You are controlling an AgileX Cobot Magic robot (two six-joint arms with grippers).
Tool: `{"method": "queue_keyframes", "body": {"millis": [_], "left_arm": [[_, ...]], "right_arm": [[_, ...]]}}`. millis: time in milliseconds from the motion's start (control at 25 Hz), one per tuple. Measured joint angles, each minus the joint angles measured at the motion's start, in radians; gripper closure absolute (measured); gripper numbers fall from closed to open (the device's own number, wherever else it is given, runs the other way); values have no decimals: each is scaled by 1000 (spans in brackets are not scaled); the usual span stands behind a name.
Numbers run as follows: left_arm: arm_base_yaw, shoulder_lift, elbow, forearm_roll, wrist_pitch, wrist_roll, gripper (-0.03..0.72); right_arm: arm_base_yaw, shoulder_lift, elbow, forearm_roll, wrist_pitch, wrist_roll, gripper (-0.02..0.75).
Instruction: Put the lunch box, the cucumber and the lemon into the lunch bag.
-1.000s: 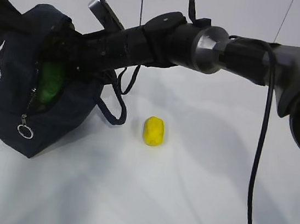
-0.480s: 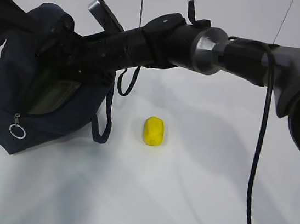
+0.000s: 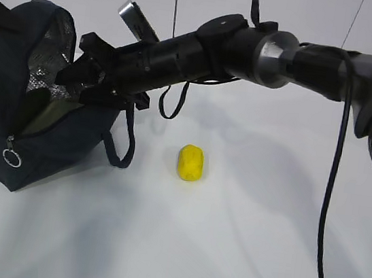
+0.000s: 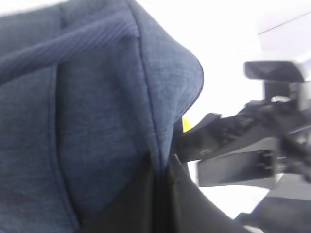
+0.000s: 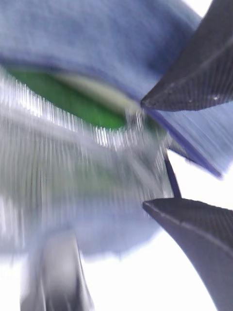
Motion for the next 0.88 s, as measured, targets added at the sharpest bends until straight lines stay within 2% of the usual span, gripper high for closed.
{"method": "queue_keyframes", "body": {"millis": [320, 480, 640, 880], "left_arm": [[23, 69, -5, 7, 19, 0, 697], [23, 101, -5, 23, 13, 0, 697], [25, 123, -5, 45, 1, 0, 697], [43, 127, -5, 46, -3, 0, 697]], "right_arm": [[-49, 0, -14, 99, 150, -108, 311], [-49, 0, -61, 84, 215, -137, 311], [-50, 0, -147, -62, 285, -77, 311], [-50, 0, -323, -401, 326, 143, 312]]}}
